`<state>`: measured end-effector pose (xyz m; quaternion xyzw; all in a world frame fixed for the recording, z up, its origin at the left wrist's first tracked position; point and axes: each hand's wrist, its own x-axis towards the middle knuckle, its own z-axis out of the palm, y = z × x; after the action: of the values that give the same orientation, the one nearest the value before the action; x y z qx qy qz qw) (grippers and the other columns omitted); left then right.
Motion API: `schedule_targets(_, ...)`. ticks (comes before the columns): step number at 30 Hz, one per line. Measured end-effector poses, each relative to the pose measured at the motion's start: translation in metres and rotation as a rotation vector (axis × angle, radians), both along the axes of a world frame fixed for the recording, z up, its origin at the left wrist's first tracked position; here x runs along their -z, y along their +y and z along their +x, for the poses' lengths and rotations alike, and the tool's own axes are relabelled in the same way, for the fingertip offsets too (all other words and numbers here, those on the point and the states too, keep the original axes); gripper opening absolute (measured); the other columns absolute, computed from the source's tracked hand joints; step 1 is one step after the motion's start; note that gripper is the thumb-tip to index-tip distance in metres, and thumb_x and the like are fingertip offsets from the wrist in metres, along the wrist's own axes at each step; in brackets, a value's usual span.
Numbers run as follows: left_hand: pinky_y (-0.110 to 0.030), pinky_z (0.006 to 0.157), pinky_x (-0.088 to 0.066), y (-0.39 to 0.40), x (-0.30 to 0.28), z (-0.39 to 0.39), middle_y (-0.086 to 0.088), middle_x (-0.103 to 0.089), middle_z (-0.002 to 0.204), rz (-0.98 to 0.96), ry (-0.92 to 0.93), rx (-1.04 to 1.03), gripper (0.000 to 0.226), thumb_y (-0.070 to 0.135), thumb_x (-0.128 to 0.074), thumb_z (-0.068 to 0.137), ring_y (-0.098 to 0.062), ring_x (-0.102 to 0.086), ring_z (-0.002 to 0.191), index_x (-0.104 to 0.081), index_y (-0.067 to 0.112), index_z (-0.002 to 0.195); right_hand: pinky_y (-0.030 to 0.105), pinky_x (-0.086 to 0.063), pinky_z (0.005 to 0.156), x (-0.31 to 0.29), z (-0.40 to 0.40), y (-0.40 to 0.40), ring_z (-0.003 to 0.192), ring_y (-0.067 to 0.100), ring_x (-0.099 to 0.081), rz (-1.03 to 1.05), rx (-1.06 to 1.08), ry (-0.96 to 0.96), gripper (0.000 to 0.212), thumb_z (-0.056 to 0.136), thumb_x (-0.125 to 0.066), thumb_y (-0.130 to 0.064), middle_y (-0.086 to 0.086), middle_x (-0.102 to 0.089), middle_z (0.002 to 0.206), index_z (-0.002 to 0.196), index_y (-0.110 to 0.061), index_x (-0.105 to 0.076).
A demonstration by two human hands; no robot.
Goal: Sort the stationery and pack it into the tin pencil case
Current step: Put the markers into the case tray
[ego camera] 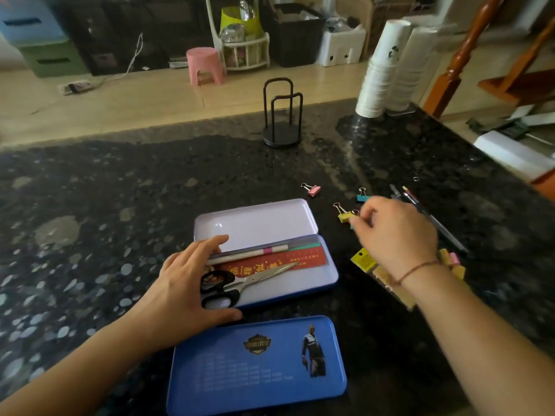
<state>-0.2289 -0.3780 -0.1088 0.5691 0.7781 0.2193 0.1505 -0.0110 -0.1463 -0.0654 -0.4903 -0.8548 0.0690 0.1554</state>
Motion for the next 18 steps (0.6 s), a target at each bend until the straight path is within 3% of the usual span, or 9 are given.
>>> schedule_targets(3, -0.018, 0.099, -0.039, 0.004, 0.0, 0.004, 0.03, -0.032, 0.13, -0.007, -0.033, 0.009, 0.108, 0.065, -0.08, 0.055, 0.002, -0.042, 0.121, -0.011, 0.057, 0.138, 0.019, -0.025, 0.045, -0.002, 0.029, 0.016, 0.052, 0.005, -0.041, -0.111, 0.147, -0.184, 0.02, 0.09, -0.058, -0.041, -0.008, -0.05, 0.064, 0.084, -0.023, -0.063)
schedule_targets(7, -0.006, 0.088, -0.037, 0.012, -0.002, 0.009, 0.038, -0.026, 0.127, 0.001, -0.004, 0.047, 0.1, 0.065, -0.079, 0.058, 0.007, -0.043, 0.114, -0.025, 0.047, 0.14, 0.021, -0.033, 0.045, 0.016, 0.034, 0.017, 0.058, 0.009, -0.05, -0.111, 0.144, -0.336, 0.027, 0.089, -0.056, -0.048, -0.004, -0.058, 0.071, 0.081, -0.023, -0.06)
schedule_targets(9, -0.009, 0.088, -0.043, 0.014, -0.003, 0.009, 0.036, -0.027, 0.128, 0.008, 0.0, 0.098, 0.091, 0.066, -0.078, 0.059, 0.006, -0.046, 0.113, -0.034, 0.044, 0.136, 0.022, -0.037, 0.046, 0.021, 0.031, 0.017, 0.061, 0.011, -0.053, -0.074, 0.15, -0.388, 0.027, 0.09, -0.054, -0.05, -0.003, -0.058, 0.075, 0.085, -0.024, -0.06)
schedule_targets(13, -0.02, 0.092, -0.05, 0.018, -0.005, 0.007, 0.024, -0.031, 0.131, -0.009, 0.044, 0.175, 0.083, 0.071, -0.072, 0.061, 0.002, -0.05, 0.111, -0.044, 0.04, 0.133, 0.022, -0.032, 0.044, 0.021, 0.029, 0.017, 0.067, 0.016, -0.054, -0.016, 0.16, -0.412, 0.03, 0.089, -0.054, -0.052, 0.0, -0.059, 0.085, 0.097, -0.024, -0.062)
schedule_targets(15, -0.023, 0.091, -0.051, 0.019, -0.006, 0.006, 0.02, -0.031, 0.13, -0.018, 0.064, 0.197, 0.08, 0.072, -0.07, 0.063, -0.002, -0.05, 0.109, -0.046, 0.039, 0.132, 0.024, -0.039, 0.048, 0.024, 0.028, 0.016, 0.07, 0.015, -0.056, 0.001, 0.148, -0.431, 0.029, 0.088, -0.054, -0.052, -0.002, -0.059, 0.087, 0.096, -0.025, -0.063)
schedule_targets(18, -0.026, 0.093, -0.051, 0.019, -0.004, 0.006, 0.016, -0.032, 0.129, -0.003, 0.08, 0.216, 0.075, 0.073, -0.067, 0.066, -0.005, -0.05, 0.11, -0.049, 0.037, 0.13, 0.024, -0.037, 0.048, 0.024, 0.025, 0.02, 0.065, 0.015, -0.056, -0.049, 0.191, -0.439, 0.03, 0.087, -0.054, -0.054, -0.001, -0.059, 0.079, 0.091, -0.026, -0.065)
